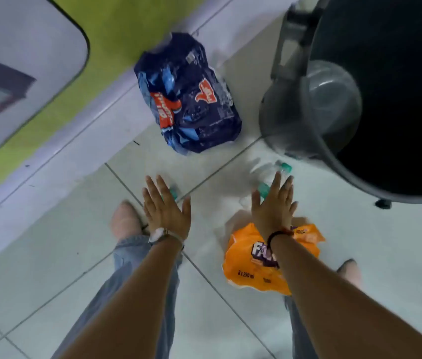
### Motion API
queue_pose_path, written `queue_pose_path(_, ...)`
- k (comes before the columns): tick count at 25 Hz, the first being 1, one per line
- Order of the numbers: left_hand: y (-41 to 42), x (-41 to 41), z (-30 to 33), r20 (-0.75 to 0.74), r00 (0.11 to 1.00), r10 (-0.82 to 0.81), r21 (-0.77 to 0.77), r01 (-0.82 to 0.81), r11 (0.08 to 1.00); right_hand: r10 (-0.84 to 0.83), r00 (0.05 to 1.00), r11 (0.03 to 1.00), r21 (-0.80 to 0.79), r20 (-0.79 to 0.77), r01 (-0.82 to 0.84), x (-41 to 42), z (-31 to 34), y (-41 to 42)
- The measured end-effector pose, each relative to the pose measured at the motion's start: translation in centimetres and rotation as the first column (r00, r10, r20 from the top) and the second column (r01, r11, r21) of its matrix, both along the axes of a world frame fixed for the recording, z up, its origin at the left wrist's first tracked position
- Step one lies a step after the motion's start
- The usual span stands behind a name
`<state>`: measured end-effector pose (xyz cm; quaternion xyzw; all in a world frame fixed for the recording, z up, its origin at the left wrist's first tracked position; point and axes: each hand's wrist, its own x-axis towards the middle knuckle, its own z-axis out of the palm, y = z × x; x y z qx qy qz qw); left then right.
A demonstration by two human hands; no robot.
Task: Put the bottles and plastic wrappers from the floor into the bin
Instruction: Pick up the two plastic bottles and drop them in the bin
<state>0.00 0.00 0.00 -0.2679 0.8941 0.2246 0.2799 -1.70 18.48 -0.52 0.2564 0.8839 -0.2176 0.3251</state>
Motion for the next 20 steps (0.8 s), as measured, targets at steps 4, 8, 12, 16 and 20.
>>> queue_pose_path(4,0.9,-1.1,-4.7,0.096,0.858,0.504,0.025,-0.508,0.861,-0.321,0.945,0.947,0.048,0.064,0.319,-1.7,-4.2,-0.4)
queue_pose_path(8,1.7,-0.9,-6.6,0.061,0.802,0.594,0.012,-0.596,0.803,-0.326,0.945,0.945,-0.023,0.019,0.327,-1.6,-5.8,-0.3)
queue_pose_path(12,2.2,-1.6,-6.2,0.034,0.835,0.549,-0.038,-0.548,0.835,-0.259,0.964,0.966,-0.006,-0.05,0.259,-1.6,-5.2,-0.5)
queue_pose_path(16,2.9,-1.8,-1.9,0.006,0.902,0.431,0.03,-0.431,0.902,-0.148,0.985,0.989,-0.042,-0.092,0.145,-0.5,-0.8,-1.5)
queue_pose_path(20,4.2,-3.7,4.1,-0.078,0.921,0.381,0.071,-0.376,0.924,-0.03,0.982,0.996,-0.092,-0.184,0.013,-0.4,5.9,-2.9)
